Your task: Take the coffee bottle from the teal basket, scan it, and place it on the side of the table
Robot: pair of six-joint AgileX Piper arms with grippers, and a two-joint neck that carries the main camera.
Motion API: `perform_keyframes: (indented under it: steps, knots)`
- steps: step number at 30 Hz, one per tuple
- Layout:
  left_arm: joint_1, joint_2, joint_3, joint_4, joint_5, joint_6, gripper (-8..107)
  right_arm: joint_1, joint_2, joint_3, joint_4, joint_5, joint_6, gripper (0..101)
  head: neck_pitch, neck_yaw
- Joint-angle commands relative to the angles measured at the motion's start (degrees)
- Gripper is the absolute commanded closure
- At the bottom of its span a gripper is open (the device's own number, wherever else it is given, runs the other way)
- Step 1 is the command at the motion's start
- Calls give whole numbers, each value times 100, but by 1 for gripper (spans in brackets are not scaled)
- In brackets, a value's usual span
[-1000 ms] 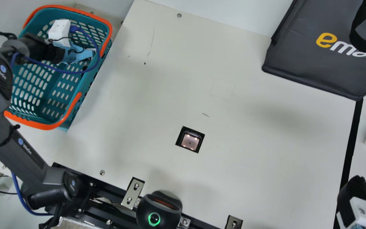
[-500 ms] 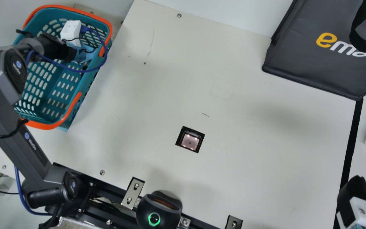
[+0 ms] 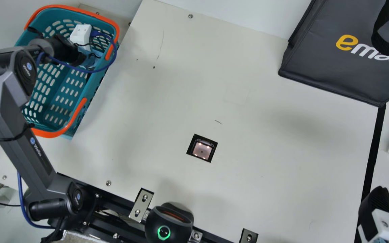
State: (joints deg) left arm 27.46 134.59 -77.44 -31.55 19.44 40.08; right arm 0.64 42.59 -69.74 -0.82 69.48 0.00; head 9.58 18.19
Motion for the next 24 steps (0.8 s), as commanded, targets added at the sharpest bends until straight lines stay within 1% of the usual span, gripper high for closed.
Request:
perform_keyframes:
  steps: [1,9,10,17,24]
  knots:
    - [-15,10,-31,64,33,-62,49,0,0,0,0,0,0,6,-166,23]
    - [-12,-55,-61,178,118,-144,102,0,0,0,0,0,0,6,-166,23]
    - [-10,-69,-59,176,131,-148,107,0,0,0,0,0,0,6,-166,23]
    - [-5,-139,-35,218,178,-251,107,0,0,0,0,0,0,6,-166,23]
    - [5,-188,-11,458,192,-497,107,0,0,0,0,0,0,6,-166,23]
